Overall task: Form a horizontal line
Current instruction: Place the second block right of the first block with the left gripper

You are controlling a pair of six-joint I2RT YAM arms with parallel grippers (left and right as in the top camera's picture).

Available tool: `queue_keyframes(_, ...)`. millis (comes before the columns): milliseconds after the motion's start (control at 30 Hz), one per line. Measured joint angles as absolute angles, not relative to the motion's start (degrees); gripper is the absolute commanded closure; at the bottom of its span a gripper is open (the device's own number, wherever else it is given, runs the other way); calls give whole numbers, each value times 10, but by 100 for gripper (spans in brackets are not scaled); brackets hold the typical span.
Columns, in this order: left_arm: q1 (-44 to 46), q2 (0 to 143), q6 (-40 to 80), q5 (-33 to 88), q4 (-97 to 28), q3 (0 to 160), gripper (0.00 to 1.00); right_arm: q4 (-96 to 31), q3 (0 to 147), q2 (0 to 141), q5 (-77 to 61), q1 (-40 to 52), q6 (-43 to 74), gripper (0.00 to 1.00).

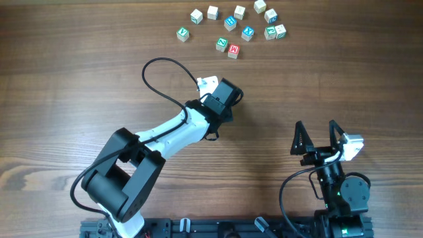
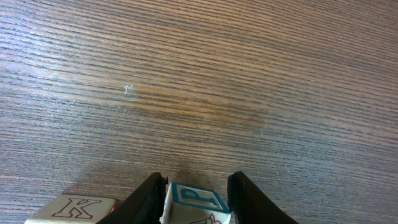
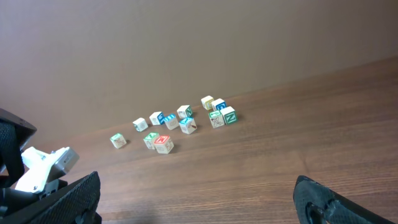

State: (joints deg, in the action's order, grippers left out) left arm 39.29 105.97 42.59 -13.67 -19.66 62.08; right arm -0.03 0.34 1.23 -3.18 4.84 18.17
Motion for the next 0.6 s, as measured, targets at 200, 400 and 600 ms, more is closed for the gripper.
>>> queue_keyframes(200, 393, 1060, 428, -136, -194, 621, 78, 0, 3, 12, -32, 48, 182, 0)
queue_keyframes(400, 393, 1060, 428, -136, -201, 621, 77, 0, 3, 12, -32, 48, 182, 0)
queue_keyframes(600, 393, 1057, 427, -137, -212, 621, 66, 0, 3, 12, -32, 48, 182, 0)
